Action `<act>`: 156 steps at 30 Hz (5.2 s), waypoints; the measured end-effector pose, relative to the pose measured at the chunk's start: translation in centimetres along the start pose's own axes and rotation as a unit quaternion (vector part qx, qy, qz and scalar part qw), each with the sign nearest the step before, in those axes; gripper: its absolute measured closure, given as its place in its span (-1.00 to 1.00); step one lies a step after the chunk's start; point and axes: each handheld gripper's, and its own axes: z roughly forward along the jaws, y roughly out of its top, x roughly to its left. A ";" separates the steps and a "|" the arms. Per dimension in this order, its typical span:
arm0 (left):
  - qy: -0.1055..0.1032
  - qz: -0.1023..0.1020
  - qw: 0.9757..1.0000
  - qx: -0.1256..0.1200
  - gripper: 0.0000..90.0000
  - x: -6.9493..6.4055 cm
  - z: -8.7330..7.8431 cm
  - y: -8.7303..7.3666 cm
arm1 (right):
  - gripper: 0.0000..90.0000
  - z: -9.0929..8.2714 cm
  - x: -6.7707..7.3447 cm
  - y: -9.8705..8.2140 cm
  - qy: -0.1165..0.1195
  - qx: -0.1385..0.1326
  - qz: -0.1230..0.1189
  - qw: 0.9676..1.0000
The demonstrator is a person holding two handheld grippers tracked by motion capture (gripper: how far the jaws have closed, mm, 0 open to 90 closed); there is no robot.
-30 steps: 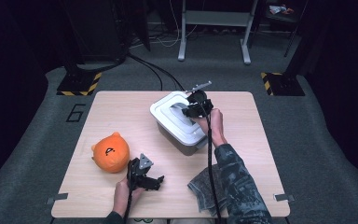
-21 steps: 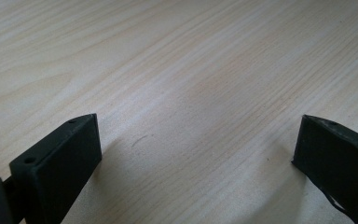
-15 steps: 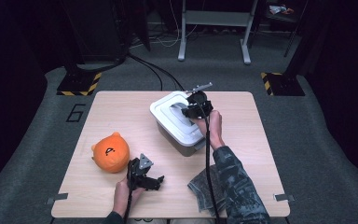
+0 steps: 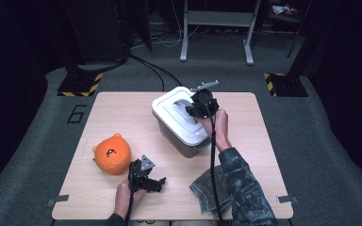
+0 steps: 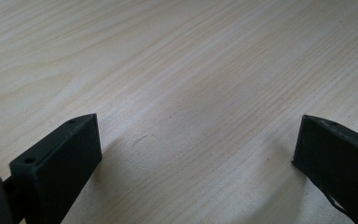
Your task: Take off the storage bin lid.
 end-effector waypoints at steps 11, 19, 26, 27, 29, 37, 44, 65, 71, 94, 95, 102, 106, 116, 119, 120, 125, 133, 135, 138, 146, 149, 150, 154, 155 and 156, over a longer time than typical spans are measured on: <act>0.001 0.002 1.000 0.000 -1.00 0.0 0.0 0.0 | 0.48 -2.3 -1.0 0.1 -0.014 -0.009 0.007 1.000; 0.001 0.002 1.000 -0.001 -1.00 0.0 0.0 0.0 | 0.48 -3.6 -2.3 -0.6 -0.026 -0.011 0.012 1.000; 0.001 0.002 1.000 0.001 -1.00 0.0 0.0 0.0 | 0.48 -4.5 -3.5 -1.1 -0.035 -0.014 0.025 0.999; 0.001 0.002 1.000 0.001 -1.00 0.0 0.0 0.0 | 0.48 -4.6 -3.7 -1.2 -0.037 -0.013 0.027 0.999; 0.001 0.002 1.000 0.000 -1.00 0.0 0.0 0.0 | 0.48 -4.9 -4.0 -1.3 -0.041 -0.014 0.029 0.999; 0.001 0.001 1.000 -0.001 -1.00 0.0 0.0 0.0 | 0.48 -6.2 -5.8 -2.2 -0.059 -0.016 0.043 0.997; 0.000 0.002 1.000 -0.001 -1.00 0.0 0.0 0.0 | 0.48 -7.1 -7.3 -3.0 -0.077 -0.019 0.060 0.995; 0.003 0.001 1.000 -0.003 -1.00 0.0 0.0 0.0 | 0.48 -8.5 -11.5 -5.4 -0.139 -0.017 0.105 0.985; 0.004 0.001 1.000 -0.003 -1.00 0.0 0.0 0.0 | 0.48 -8.2 -12.2 -6.2 -0.153 -0.013 0.118 0.981; 0.003 0.001 1.000 -0.003 -1.00 0.0 0.0 0.0 | 0.48 -5.2 -14.5 -10.4 -0.179 0.017 0.168 0.969; 0.003 0.001 1.000 -0.003 -1.00 0.0 0.0 0.0 | 0.48 -5.0 -14.5 -10.6 -0.181 0.017 0.169 0.969; 0.004 0.001 1.000 -0.002 -1.00 0.0 0.0 0.0 | 0.48 -3.8 -14.4 -11.6 -0.183 0.026 0.179 0.966; 0.004 0.001 1.000 -0.003 -1.00 0.0 0.0 0.0 | 0.48 -3.3 -14.4 -12.1 -0.182 0.028 0.181 0.966; 0.003 0.001 1.000 -0.002 -1.00 0.0 0.0 0.0 | 0.48 -1.8 -14.3 -13.1 -0.185 0.033 0.192 0.963; 0.003 0.001 1.000 -0.002 -1.00 0.0 0.0 0.0 | 0.48 -1.4 -14.4 -13.5 -0.185 0.036 0.198 0.962; 0.003 0.001 1.000 -0.002 -1.00 0.0 0.0 0.0 | 0.48 -1.3 -14.4 -13.5 -0.183 0.035 0.201 0.962; 0.004 0.001 1.000 -0.003 -1.00 0.0 0.0 0.0 | 0.48 -0.7 -14.4 -13.7 -0.187 0.038 0.206 0.960; 0.004 0.001 1.000 -0.003 -1.00 0.0 0.0 0.0 | 0.48 0.4 -14.2 -14.2 -0.187 0.051 0.206 0.959; 0.004 0.001 1.000 -0.003 -1.00 0.0 0.0 0.0 | 0.48 0.7 -14.2 -14.5 -0.186 0.055 0.211 0.958; 0.004 0.001 1.000 -0.003 -1.00 0.0 0.0 0.0 | 0.48 1.1 -14.3 -15.0 -0.185 0.058 0.219 0.956; 0.003 0.001 1.000 -0.003 -1.00 0.0 0.0 0.0 | 0.48 1.8 -14.4 -15.6 -0.178 0.066 0.225 0.956; 0.004 0.002 1.000 -0.002 -1.00 0.0 0.0 0.0 | 0.48 2.0 -14.5 -15.8 -0.174 0.074 0.230 0.955; 0.005 0.003 1.000 -0.003 -1.00 0.1 0.0 0.0 | 0.48 2.1 -14.5 -15.9 -0.174 0.074 0.233 0.954; 0.006 0.004 1.000 -0.002 -1.00 0.1 0.0 0.0 | 0.47 2.4 -14.5 -16.1 -0.172 0.079 0.235 0.953; 0.006 0.003 1.000 -0.003 -1.00 0.1 0.0 0.0 | 0.46 2.5 -14.5 -16.0 -0.171 0.080 0.236 0.953; 0.006 0.003 1.000 -0.002 -1.00 0.1 0.0 0.0 | 0.46 2.5 -14.5 -16.0 -0.170 0.081 0.236 0.953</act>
